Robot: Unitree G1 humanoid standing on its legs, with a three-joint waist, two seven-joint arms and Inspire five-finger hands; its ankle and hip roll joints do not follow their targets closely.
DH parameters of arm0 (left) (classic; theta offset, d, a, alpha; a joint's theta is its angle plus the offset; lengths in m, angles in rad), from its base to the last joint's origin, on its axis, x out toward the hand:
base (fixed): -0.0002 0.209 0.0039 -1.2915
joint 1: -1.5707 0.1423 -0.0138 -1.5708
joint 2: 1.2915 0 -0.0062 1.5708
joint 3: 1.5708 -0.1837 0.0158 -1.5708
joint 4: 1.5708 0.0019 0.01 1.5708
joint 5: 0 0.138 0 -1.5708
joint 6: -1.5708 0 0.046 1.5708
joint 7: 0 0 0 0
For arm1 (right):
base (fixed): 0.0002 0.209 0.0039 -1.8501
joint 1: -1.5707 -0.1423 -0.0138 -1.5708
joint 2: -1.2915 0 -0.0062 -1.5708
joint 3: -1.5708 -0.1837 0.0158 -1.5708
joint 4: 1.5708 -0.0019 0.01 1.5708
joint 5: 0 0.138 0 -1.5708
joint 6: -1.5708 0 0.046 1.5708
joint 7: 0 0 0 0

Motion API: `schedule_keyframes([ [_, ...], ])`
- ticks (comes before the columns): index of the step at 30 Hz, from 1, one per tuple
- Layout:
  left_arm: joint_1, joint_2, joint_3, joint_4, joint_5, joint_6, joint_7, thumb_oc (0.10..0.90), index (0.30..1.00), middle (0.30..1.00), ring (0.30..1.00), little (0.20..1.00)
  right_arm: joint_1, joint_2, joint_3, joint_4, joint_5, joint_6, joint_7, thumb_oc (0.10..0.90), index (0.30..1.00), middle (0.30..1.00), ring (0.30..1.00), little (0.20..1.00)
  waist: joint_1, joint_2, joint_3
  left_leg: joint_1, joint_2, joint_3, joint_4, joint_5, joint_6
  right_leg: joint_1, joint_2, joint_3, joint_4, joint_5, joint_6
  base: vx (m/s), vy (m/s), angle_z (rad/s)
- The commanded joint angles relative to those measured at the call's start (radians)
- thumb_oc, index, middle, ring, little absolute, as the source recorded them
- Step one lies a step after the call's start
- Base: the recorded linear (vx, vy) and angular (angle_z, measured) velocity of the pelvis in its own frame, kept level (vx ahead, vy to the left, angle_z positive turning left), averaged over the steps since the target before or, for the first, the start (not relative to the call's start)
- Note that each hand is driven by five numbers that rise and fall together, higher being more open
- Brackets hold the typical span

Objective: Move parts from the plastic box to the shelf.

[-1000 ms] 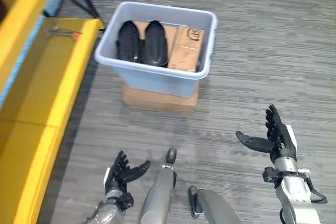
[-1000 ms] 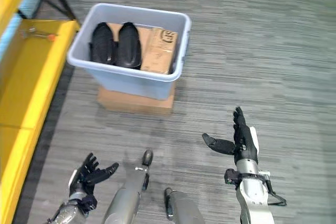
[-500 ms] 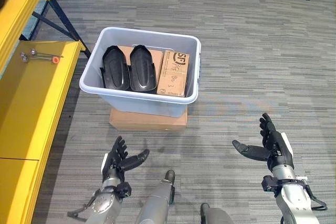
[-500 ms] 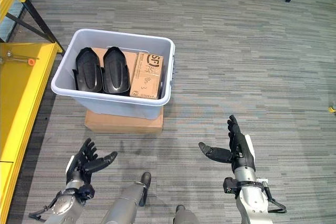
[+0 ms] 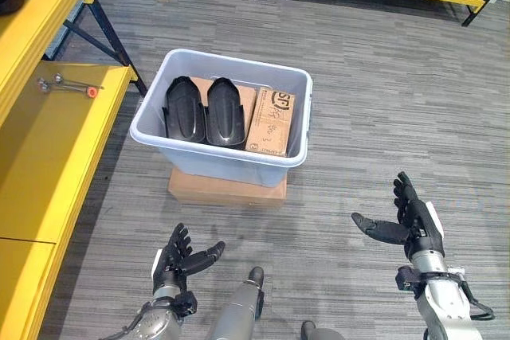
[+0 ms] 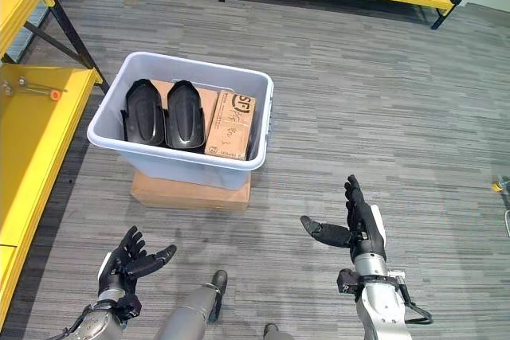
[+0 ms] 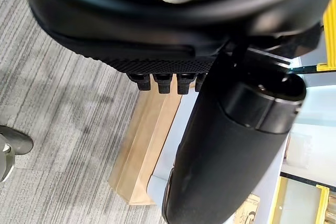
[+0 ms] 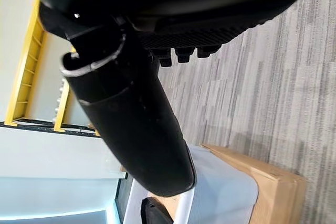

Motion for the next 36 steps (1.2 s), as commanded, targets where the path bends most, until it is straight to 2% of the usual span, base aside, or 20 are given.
schedule_keyframes([
  [1, 0.004, 0.107, 0.035, -0.101, 0.015, -0.055, 0.01, 0.9, 1.0, 1.0, 1.0, 1.0, -0.071, -0.008, 0.008, -0.048, 0.011, -0.082, -0.003, 0.9, 1.0, 1.0, 1.0, 1.0, 0.012, 0.019, 0.013, 0.089, 0.128, -0.046, -0.067, -0.011, -0.019, -0.128, -0.043, -0.008, 0.217, 0.363, -0.007, 0.05, 0.262, -0.12],
  [2, 0.002, 0.114, 0.037, -0.102, 0.021, -0.055, 0.01, 0.9, 1.0, 1.0, 1.0, 1.0, -0.076, -0.005, 0.018, -0.046, 0.009, -0.084, -0.002, 0.9, 1.0, 1.0, 1.0, 1.0, 0.006, 0.03, 0.029, 0.118, 0.133, -0.047, -0.092, -0.003, -0.018, -0.165, -0.027, -0.005, 0.271, 0.347, -0.011, 0.15, 0.326, 0.02],
  [3, 0.005, 0.123, 0.054, -0.104, 0.036, -0.055, 0.004, 0.9, 1.0, 1.0, 1.0, 1.0, -0.066, 0.002, 0.024, -0.049, 0.008, -0.084, 0.007, 0.9, 1.0, 1.0, 1.0, 1.0, 0.007, 0.035, 0.039, 0.152, 0.13, -0.044, -0.108, -0.009, -0.014, -0.2, -0.045, -0.048, 0.24, 0.321, -0.02, 0.17, 0.11, 0.08],
  [4, 0.006, 0.123, 0.056, -0.104, 0.034, -0.056, 0.005, 0.9, 1.0, 1.0, 1.0, 1.0, -0.061, 0.003, 0.022, -0.048, 0.008, -0.082, 0.006, 0.9, 1.0, 1.0, 1.0, 1.0, -0.002, 0.035, 0.044, 0.162, 0.124, -0.054, -0.103, -0.016, -0.015, -0.202, -0.049, -0.055, 0.208, 0.312, -0.019, 0.24, -0.004, 0.03],
  [5, -0.01, 0.123, 0.055, -0.09, 0.024, -0.06, 0.014, 0.9, 1.0, 1.0, 1.0, 1.0, -0.062, 0.003, 0.014, -0.041, 0.017, -0.081, 0.002, 0.9, 1.0, 1.0, 1.0, 1.0, -0.02, 0.03, 0.07, 0.186, 0.108, -0.066, -0.102, -0.037, -0.023, -0.232, -0.025, -0.034, 0.066, 0.269, -0.015, 0.14, -0.066, -0.06],
  [6, -0.011, 0.123, 0.056, -0.09, 0.024, -0.06, 0.014, 0.9, 1.0, 1.0, 1.0, 1.0, -0.063, 0.003, 0.014, -0.041, 0.017, -0.081, 0.002, 0.9, 1.0, 1.0, 1.0, 1.0, -0.023, 0.03, 0.069, 0.185, 0.108, -0.068, -0.107, -0.031, -0.023, -0.23, -0.026, -0.037, 0.059, 0.275, -0.015, 0.15, -0.079, -0.01],
  [8, -0.016, 0.113, 0.055, -0.075, 0.017, -0.063, 0.018, 0.9, 1.0, 1.0, 1.0, 1.0, -0.062, -0.001, 0.01, -0.037, 0.032, -0.079, -0.004, 0.9, 1.0, 1.0, 1.0, 1.0, -0.033, 0.018, 0.088, 0.196, 0.085, -0.073, -0.097, -0.051, -0.031, -0.25, -0.026, -0.024, -0.076, 0.282, 0.003, 0.12, -0.057, 0.55],
  [10, -0.008, 0.095, 0.059, -0.07, 0.018, -0.066, 0.02, 0.9, 1.0, 1.0, 1.0, 1.0, -0.062, -0.009, 0.015, -0.037, 0.034, -0.08, -0.004, 0.9, 1.0, 1.0, 1.0, 1.0, -0.034, 0.019, 0.101, 0.22, 0.085, -0.083, -0.095, -0.076, -0.04, -0.285, -0.053, -0.048, -0.172, 0.325, 0.018, 0.14, -0.092, 0.6],
  [12, -0.002, 0.085, 0.056, -0.068, 0.013, -0.068, 0.019, 0.9, 1.0, 1.0, 1.0, 1.0, -0.059, -0.013, 0.019, -0.039, 0.033, -0.078, -0.001, 0.9, 1.0, 1.0, 1.0, 1.0, -0.036, 0.021, 0.106, 0.239, 0.088, -0.087, -0.093, -0.091, -0.042, -0.286, -0.049, -0.058, -0.193, 0.334, 0.02, 0.15, -0.112, 0.53],
  [13, 0.003, 0.069, 0.05, -0.053, 0.007, -0.065, 0.015, 0.9, 1.0, 1.0, 1.0, 1.0, -0.044, -0.018, 0.017, -0.045, 0.033, -0.073, 0.008, 0.9, 1.0, 1.0, 1.0, 1.0, -0.032, 0.006, 0.1, 0.248, 0.079, -0.093, -0.085, -0.103, -0.049, -0.255, -0.058, -0.055, -0.211, 0.356, 0.017, 0.22, -0.205, 0.12],
  [15, 0.009, 0.047, 0.042, -0.049, 0.004, -0.066, 0.009, 0.9, 1.0, 1.0, 1.0, 1.0, -0.037, -0.024, 0.013, -0.044, 0.033, -0.076, 0.015, 0.9, 1.0, 1.0, 1.0, 1.0, -0.04, 0.003, 0.082, 0.253, 0.084, -0.109, -0.102, -0.094, -0.054, -0.245, -0.041, -0.044, -0.195, 0.365, 0.011, 0.18, -0.229, 0.13],
  [19, 0.034, 0.035, 0.042, -0.05, -0.016, -0.06, 0.005, 0.9, 1.0, 1.0, 1.0, 1.0, -0.03, -0.035, 0.01, -0.049, 0.044, -0.076, 0.014, 0.9, 1.0, 1.0, 1.0, 1.0, -0.041, 0.002, 0.054, 0.282, 0.113, -0.119, -0.149, -0.084, -0.068, -0.218, -0.026, -0.088, -0.203, 0.358, -0.001, 0.14, -0.181, 0.42],
  [20, 0.034, 0.048, 0.027, -0.055, -0.016, -0.052, -0.005, 0.9, 1.0, 1.0, 1.0, 1.0, -0.027, -0.042, 0.008, -0.05, 0.059, -0.075, 0.016, 0.9, 1.0, 1.0, 1.0, 1.0, -0.046, 0.005, 0.044, 0.297, 0.138, -0.137, -0.191, -0.065, -0.084, -0.212, -0.007, -0.085, -0.192, 0.339, -0.01, 0.09, -0.144, 0.0],
  [27, 0.033, 0.061, 0.011, -0.066, -0.009, -0.046, -0.013, 0.9, 1.0, 1.0, 1.0, 1.0, -0.016, -0.05, 0.012, -0.063, 0.07, -0.072, 0.025, 0.9, 1.0, 1.0, 1.0, 1.0, -0.057, 0.018, 0.037, 0.333, 0.168, -0.134, -0.268, -0.036, -0.101, -0.22, 0.004, -0.101, -0.157, 0.301, -0.02, 0.07, -0.066, 0.05],
  [36, 0.044, 0.066, 0.01, -0.072, -0.007, -0.048, -0.009, 0.9, 1.0, 1.0, 1.0, 1.0, -0.016, -0.056, 0.016, -0.069, 0.065, -0.077, 0.022, 0.9, 1.0, 1.0, 1.0, 1.0, -0.062, 0.047, 0.042, 0.375, 0.197, -0.145, -0.321, -0.017, -0.115, -0.243, 0.006, -0.105, -0.048, 0.233, -0.032, 0.05, -0.03, 0.02],
])
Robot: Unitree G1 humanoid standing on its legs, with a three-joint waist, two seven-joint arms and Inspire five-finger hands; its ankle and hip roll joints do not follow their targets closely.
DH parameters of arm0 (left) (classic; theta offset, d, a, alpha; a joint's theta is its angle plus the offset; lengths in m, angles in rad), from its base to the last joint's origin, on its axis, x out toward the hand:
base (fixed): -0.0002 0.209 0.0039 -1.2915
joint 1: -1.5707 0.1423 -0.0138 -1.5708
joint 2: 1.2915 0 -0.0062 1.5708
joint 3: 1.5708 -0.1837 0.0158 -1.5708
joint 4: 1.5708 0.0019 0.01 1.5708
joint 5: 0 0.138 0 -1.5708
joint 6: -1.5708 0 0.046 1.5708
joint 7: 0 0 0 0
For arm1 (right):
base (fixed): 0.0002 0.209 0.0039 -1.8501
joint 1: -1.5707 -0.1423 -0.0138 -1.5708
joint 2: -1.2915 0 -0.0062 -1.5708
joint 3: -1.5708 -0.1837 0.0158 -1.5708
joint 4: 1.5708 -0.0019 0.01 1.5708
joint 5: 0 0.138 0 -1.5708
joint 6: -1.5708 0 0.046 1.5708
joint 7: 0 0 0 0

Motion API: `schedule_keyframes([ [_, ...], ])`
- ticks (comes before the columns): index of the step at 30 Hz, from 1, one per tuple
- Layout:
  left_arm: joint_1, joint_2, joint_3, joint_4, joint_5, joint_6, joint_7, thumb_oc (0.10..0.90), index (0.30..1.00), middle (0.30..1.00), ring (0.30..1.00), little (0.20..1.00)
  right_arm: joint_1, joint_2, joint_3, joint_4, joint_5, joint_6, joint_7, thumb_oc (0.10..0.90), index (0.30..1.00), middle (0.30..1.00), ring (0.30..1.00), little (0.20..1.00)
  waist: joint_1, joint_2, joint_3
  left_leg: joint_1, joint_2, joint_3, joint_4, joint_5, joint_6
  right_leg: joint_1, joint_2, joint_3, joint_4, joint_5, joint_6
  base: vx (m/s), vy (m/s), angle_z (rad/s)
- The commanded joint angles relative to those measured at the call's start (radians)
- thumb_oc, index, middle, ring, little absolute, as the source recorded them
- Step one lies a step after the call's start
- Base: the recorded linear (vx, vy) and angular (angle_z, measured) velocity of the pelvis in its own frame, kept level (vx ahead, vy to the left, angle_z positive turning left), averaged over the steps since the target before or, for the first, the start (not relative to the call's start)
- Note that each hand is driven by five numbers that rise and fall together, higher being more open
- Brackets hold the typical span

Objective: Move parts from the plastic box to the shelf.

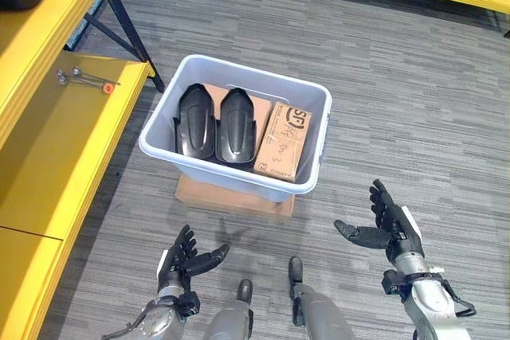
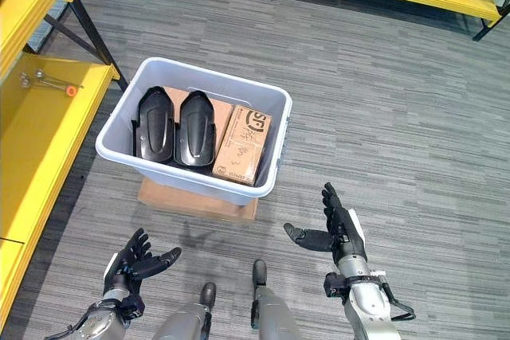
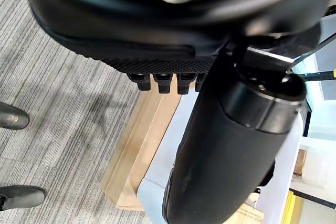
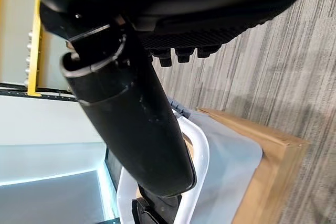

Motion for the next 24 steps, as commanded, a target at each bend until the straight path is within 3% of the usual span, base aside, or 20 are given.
schedule_keyframes([
  [1, 0.046, 0.058, 0.031, -0.098, -0.004, -0.066, -0.003, 0.9, 1.0, 1.0, 1.0, 1.0, -0.016, -0.045, -0.046, -0.102, 0.024, -0.097, -0.011, 0.9, 1.0, 1.0, 1.0, 1.0, -0.005, 0.028, -0.085, 0.041, 0.096, -0.083, -0.058, -0.009, -0.037, -0.034, -0.058, 0.006, 0.148, -0.187, 0.073, 0.06, -0.064, 0.08],
  [8, 0.035, 0.05, 0.014, -0.104, 0.001, -0.061, -0.004, 0.9, 1.0, 1.0, 1.0, 1.0, 0.0, -0.055, -0.051, -0.108, 0.004, -0.096, -0.016, 0.9, 1.0, 1.0, 1.0, 1.0, -0.019, 0.055, -0.079, 0.07, 0.147, -0.137, -0.095, 0.022, -0.066, -0.063, -0.043, -0.005, 0.287, -0.295, 0.027, 0.06, -0.13, 0.24],
  [10, 0.039, 0.04, 0.016, -0.104, -0.004, -0.062, -0.007, 0.9, 1.0, 1.0, 1.0, 1.0, 0.0, -0.064, -0.052, -0.109, -0.003, -0.097, -0.016, 0.9, 1.0, 1.0, 1.0, 1.0, -0.021, 0.058, -0.084, 0.062, 0.155, -0.134, -0.077, 0.052, -0.076, -0.047, -0.039, -0.01, 0.269, -0.306, 0.011, 0.07, -0.17, 0.51],
  [12, 0.024, 0.031, 0.007, -0.101, -0.012, -0.067, -0.005, 0.9, 1.0, 1.0, 1.0, 1.0, -0.006, -0.08, -0.057, -0.105, -0.007, -0.11, -0.025, 0.9, 1.0, 1.0, 1.0, 1.0, -0.003, 0.051, -0.057, -0.022, 0.144, -0.12, 0.052, 0.178, -0.092, -0.022, -0.046, -0.02, 0.253, -0.305, -0.005, -0.07, -0.103, 0.31],
  [14, 0.021, 0.03, 0.008, -0.102, -0.02, -0.071, -0.006, 0.9, 1.0, 1.0, 1.0, 1.0, -0.007, -0.092, -0.06, -0.104, -0.011, -0.111, -0.029, 0.9, 1.0, 1.0, 1.0, 1.0, 0.005, 0.038, -0.039, -0.071, 0.116, -0.116, 0.084, 0.176, -0.075, -0.013, -0.05, -0.025, 0.241, -0.307, -0.013, -0.03, -0.117, 0.09],
  [16, 0.028, 0.024, 0.017, -0.098, -0.022, -0.069, -0.008, 0.9, 1.0, 1.0, 1.0, 1.0, 0.01, -0.082, -0.078, -0.102, -0.023, -0.108, -0.037, 0.9, 1.0, 1.0, 1.0, 1.0, 0.0, 0.044, -0.049, -0.084, 0.161, -0.048, -0.017, 0.153, -0.075, 0.007, -0.054, -0.04, 0.235, -0.327, -0.007, 0.11, -0.032, 0.13],
  [18, 0.015, 0.025, -0.002, -0.089, -0.012, -0.069, -0.004, 0.9, 1.0, 1.0, 1.0, 1.0, 0.015, -0.08, -0.086, -0.088, -0.026, -0.114, -0.056, 0.9, 1.0, 1.0, 1.0, 1.0, -0.004, 0.08, -0.05, -0.134, 0.197, 0.008, -0.167, 0.241, -0.078, 0.018, -0.036, -0.048, 0.224, -0.325, 0.0, 0.15, 0.086, 0.33],
  [19, 0.01, 0.029, -0.004, -0.086, -0.003, -0.067, -0.005, 0.9, 1.0, 1.0, 1.0, 1.0, 0.014, -0.08, -0.082, -0.084, -0.03, -0.112, -0.06, 0.9, 1.0, 1.0, 1.0, 1.0, 0.0, 0.091, -0.048, -0.141, 0.194, 0.007, -0.209, 0.249, -0.077, 0.019, -0.028, -0.038, 0.228, -0.327, 0.004, 0.24, 0.251, 0.27],
  [20, 0.023, 0.016, 0.002, -0.074, 0.006, -0.075, -0.011, 0.9, 1.0, 1.0, 1.0, 1.0, 0.01, -0.069, -0.057, -0.077, -0.046, -0.109, -0.035, 0.9, 1.0, 1.0, 1.0, 1.0, -0.003, 0.097, -0.051, -0.117, 0.187, 0.0, -0.151, 0.216, -0.079, 0.032, -0.026, -0.001, 0.26, -0.334, 0.02, 0.19, 0.211, 0.0],
  [24, 0.027, 0.027, 0.009, -0.088, 0.007, -0.081, -0.026, 0.9, 1.0, 1.0, 1.0, 1.0, 0.025, -0.056, -0.053, -0.076, -0.045, -0.094, -0.005, 0.9, 1.0, 1.0, 1.0, 1.0, -0.004, 0.081, -0.057, -0.117, 0.167, 0.057, -0.086, 0.169, -0.069, 0.059, -0.056, 0.027, 0.221, -0.315, 0.04, 0.14, 0.184, -0.97],
])
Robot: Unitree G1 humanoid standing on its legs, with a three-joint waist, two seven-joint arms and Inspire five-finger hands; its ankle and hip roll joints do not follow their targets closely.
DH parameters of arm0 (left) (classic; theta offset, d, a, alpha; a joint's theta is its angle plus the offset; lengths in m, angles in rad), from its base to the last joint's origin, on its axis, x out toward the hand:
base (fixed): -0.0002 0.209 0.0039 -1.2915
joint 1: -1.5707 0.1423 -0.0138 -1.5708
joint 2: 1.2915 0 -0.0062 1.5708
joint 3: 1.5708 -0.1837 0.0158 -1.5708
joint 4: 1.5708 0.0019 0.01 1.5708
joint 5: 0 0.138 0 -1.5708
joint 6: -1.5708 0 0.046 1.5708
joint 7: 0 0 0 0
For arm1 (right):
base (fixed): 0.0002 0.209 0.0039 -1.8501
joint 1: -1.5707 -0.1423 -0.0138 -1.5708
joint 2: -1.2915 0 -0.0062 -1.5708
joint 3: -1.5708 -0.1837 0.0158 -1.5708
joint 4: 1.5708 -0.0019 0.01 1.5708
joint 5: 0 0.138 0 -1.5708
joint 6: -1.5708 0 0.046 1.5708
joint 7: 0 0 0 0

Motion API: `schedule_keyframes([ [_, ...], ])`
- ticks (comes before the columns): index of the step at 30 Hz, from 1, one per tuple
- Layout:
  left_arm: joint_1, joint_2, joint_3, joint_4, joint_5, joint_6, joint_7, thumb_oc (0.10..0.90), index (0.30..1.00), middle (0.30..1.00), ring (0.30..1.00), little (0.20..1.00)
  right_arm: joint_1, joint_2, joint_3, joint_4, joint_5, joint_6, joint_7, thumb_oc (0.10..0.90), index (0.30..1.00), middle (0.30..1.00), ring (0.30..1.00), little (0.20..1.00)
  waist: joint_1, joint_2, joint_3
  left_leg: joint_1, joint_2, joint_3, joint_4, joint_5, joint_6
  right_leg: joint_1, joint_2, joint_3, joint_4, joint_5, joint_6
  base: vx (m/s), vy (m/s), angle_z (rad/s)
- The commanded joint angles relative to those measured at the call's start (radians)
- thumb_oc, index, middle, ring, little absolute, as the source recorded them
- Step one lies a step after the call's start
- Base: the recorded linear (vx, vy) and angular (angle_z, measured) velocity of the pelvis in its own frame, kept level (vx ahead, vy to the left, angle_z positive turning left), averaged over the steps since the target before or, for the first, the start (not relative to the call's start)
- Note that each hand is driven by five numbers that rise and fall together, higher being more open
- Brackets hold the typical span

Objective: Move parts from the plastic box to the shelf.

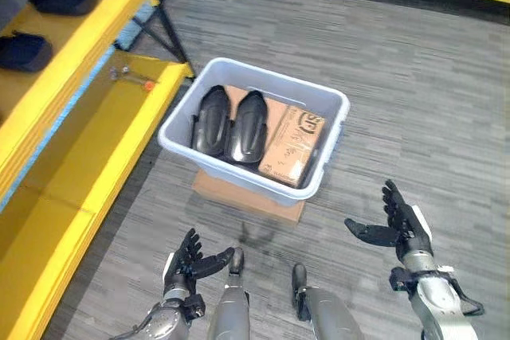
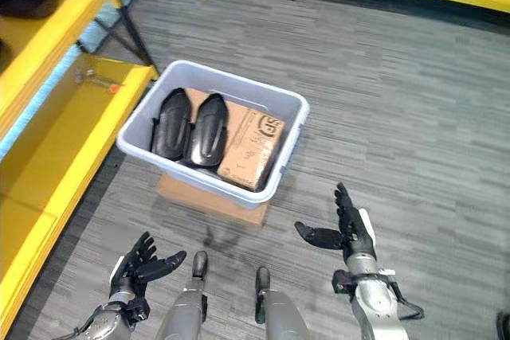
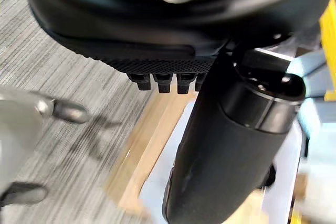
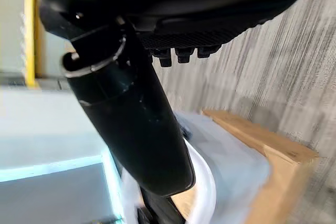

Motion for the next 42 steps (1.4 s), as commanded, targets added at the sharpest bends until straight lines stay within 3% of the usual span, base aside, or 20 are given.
schedule_keyframes([
  [1, 0.013, 0.063, 0.045, -0.118, 0.007, -0.082, -0.022, 0.9, 1.0, 1.0, 1.0, 1.0, 0.059, -0.037, -0.037, -0.139, -0.01, -0.074, 0.026, 0.9, 1.0, 1.0, 1.0, 1.0, -0.015, -0.021, -0.055, 0.007, 0.029, 0.042, -0.037, 0.102, -0.018, 0.067, -0.18, -0.01, 0.067, -0.16, 0.11, 0.12, 0.176, -0.55],
  [9, 0.029, 0.096, 0.074, -0.114, -0.007, -0.083, 0.002, 0.9, 1.0, 1.0, 1.0, 1.0, 0.065, -0.027, -0.021, -0.126, 0.005, -0.063, 0.038, 0.9, 1.0, 1.0, 1.0, 1.0, -0.019, -0.043, -0.074, 0.011, 0.003, 0.107, 0.02, 0.027, 0.001, 0.112, -0.231, 0.011, -0.055, -0.102, 0.149, 0.08, 0.113, -0.36],
  [18, 0.026, 0.1, 0.048, -0.115, -0.013, -0.075, -0.005, 0.9, 1.0, 1.0, 1.0, 1.0, 0.044, -0.039, -0.016, -0.138, -0.008, -0.07, 0.025, 0.9, 1.0, 1.0, 1.0, 1.0, -0.018, -0.065, -0.088, 0.012, 0.009, 0.103, 0.006, 0.022, 0.005, 0.117, -0.236, -0.005, -0.089, -0.083, 0.161, 0.04, 0.017, 0.05],
  [20, 0.025, 0.098, 0.052, -0.115, -0.012, -0.072, -0.004, 0.9, 1.0, 1.0, 1.0, 1.0, 0.03, -0.051, -0.04, -0.173, -0.028, -0.08, 0.008, 0.9, 1.0, 1.0, 1.0, 1.0, -0.016, -0.076, -0.094, 0.016, 0.013, 0.098, -0.002, 0.024, 0.005, 0.122, -0.236, -0.012, -0.093, -0.081, 0.164, 0.03, -0.002, 0.09],
  [23, 0.019, 0.098, 0.051, -0.126, -0.004, -0.07, -0.016, 0.9, 1.0, 1.0, 1.0, 1.0, -0.065, -0.137, -0.105, -0.309, -0.086, -0.123, -0.019, 0.9, 1.0, 1.0, 1.0, 1.0, -0.006, -0.093, -0.106, 0.033, 0.015, 0.092, -0.021, 0.025, 0.007, 0.136, -0.237, -0.021, -0.106, -0.071, 0.172, 0.03, 0.019, 0.02],
  [26, 0.019, 0.11, 0.047, -0.131, -0.005, -0.071, -0.024, 0.9, 1.0, 1.0, 1.0, 1.0, -0.124, -0.18, -0.101, -0.348, -0.092, -0.132, -0.013, 0.9, 1.0, 1.0, 1.0, 1.0, 0.007, -0.1, -0.107, 0.037, 0.013, 0.088, -0.027, 0.026, 0.007, 0.142, -0.24, -0.03, -0.112, -0.067, 0.175, -0.01, 0.012, 0.07],
  [29, 0.015, 0.123, 0.038, -0.131, -0.004, -0.069, -0.028, 0.9, 1.0, 1.0, 1.0, 1.0, -0.196, -0.213, -0.052, -0.342, -0.095, -0.128, -0.004, 0.9, 1.0, 1.0, 1.0, 1.0, 0.021, -0.104, -0.107, 0.038, 0.012, 0.084, -0.026, 0.026, 0.007, 0.146, -0.242, -0.035, -0.112, -0.068, 0.174, -0.01, 0.008, 0.12],
  [33, -0.009, 0.144, 0.008, -0.139, -0.017, -0.073, -0.03, 0.9, 1.0, 1.0, 1.0, 1.0, -0.392, -0.243, 0.134, -0.251, -0.134, -0.083, 0.006, 0.9, 1.0, 1.0, 1.0, 1.0, 0.057, -0.11, -0.089, 0.026, 0.005, 0.07, -0.014, 0.028, 0.006, 0.148, -0.245, -0.046, -0.109, -0.069, 0.169, -0.03, -0.002, 0.04],
  [42, -0.024, 0.186, 0.011, -0.154, -0.041, -0.078, -0.015, 0.9, 1.0, 1.0, 1.0, 1.0, -0.68, -0.302, 0.316, -0.093, -0.14, -0.014, -0.013, 0.9, 1.0, 1.0, 1.0, 1.0, 0.126, -0.125, -0.047, -0.01, -0.009, 0.038, -0.007, 0.045, 0.005, 0.136, -0.246, -0.074, -0.1, -0.066, 0.162, -0.03, -0.013, 0.14],
])
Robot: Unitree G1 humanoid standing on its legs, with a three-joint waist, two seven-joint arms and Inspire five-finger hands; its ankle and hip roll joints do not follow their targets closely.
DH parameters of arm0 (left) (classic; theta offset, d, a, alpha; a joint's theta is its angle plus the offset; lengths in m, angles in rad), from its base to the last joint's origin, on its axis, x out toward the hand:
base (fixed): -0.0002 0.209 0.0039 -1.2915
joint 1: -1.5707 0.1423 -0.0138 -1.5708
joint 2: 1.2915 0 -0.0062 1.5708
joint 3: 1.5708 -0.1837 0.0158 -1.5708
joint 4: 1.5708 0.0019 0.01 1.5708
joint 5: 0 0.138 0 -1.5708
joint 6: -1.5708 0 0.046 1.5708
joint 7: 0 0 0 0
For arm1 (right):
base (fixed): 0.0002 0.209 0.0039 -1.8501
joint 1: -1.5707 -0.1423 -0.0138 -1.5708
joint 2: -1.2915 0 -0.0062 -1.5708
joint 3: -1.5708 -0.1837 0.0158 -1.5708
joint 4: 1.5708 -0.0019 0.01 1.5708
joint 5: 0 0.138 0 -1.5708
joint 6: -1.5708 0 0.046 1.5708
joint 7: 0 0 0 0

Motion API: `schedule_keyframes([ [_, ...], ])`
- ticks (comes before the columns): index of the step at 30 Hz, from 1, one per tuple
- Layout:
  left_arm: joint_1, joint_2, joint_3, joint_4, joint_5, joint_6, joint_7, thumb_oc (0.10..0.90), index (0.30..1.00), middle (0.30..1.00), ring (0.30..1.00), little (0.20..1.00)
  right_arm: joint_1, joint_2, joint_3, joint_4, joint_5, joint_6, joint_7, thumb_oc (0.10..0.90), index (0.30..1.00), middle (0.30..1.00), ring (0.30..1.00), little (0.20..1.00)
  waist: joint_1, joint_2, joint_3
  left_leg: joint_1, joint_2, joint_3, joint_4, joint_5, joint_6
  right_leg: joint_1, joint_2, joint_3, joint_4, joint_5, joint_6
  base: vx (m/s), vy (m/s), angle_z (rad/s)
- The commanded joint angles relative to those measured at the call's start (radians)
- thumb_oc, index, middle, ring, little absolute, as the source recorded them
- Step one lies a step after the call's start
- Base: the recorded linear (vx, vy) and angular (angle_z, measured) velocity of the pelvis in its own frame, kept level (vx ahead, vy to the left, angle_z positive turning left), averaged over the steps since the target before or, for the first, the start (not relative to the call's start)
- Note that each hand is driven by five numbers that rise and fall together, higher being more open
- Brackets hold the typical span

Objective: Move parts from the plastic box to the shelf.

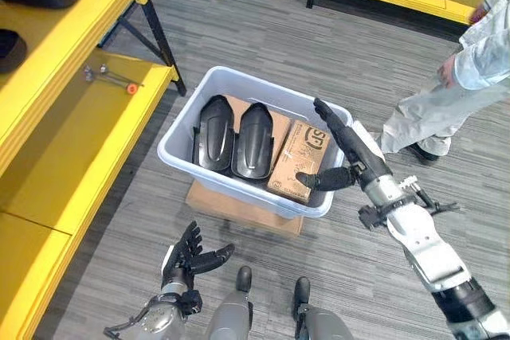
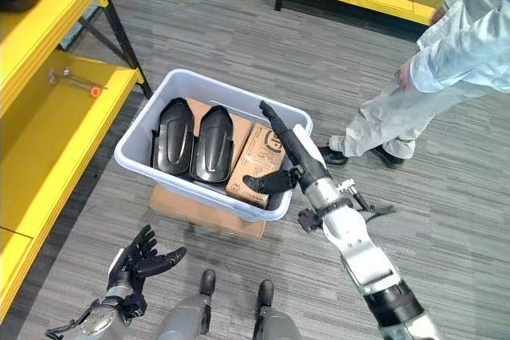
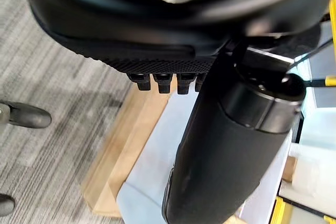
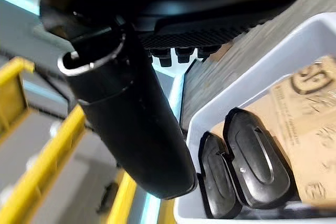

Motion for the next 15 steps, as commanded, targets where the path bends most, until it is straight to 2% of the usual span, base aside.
schedule_keyframes([
  [1, 0.008, 0.095, 0.028, -0.123, -0.041, -0.073, 0.005, 0.9, 1.0, 1.0, 1.0, 1.0, -0.109, -0.016, -0.001, -0.03, -0.018, -0.038, -0.043, 0.9, 1.0, 1.0, 1.0, 1.0, 0.015, -0.022, -0.016, -0.058, 0.07, -0.064, 0.039, -0.035, -0.04, 0.036, -0.097, 0.026, 0.068, -0.135, 0.067, -0.04, -0.023, 0.16],
  [7, -0.021, 0.122, 0.01, -0.135, -0.047, -0.081, 0.015, 0.9, 1.0, 1.0, 1.0, 1.0, -0.272, -0.017, 0.084, 0.085, -0.068, -0.003, -0.065, 0.9, 1.0, 1.0, 1.0, 1.0, 0.053, -0.024, 0.026, -0.086, 0.064, -0.085, 0.045, -0.025, -0.041, 0.02, -0.094, 0.008, 0.075, -0.137, 0.061, -0.03, -0.005, 0.11],
  [15, -0.04, 0.132, 0.003, -0.134, -0.062, -0.091, 0.034, 0.9, 1.0, 1.0, 1.0, 1.0, -0.389, 0.002, 0.129, 0.165, -0.067, 0.009, -0.094, 0.9, 1.0, 1.0, 1.0, 1.0, 0.07, -0.018, 0.064, -0.106, 0.06, -0.087, 0.054, -0.02, -0.04, -0.003, -0.092, 0.007, 0.09, -0.139, 0.056, -0.01, 0.005, 0.02],
])
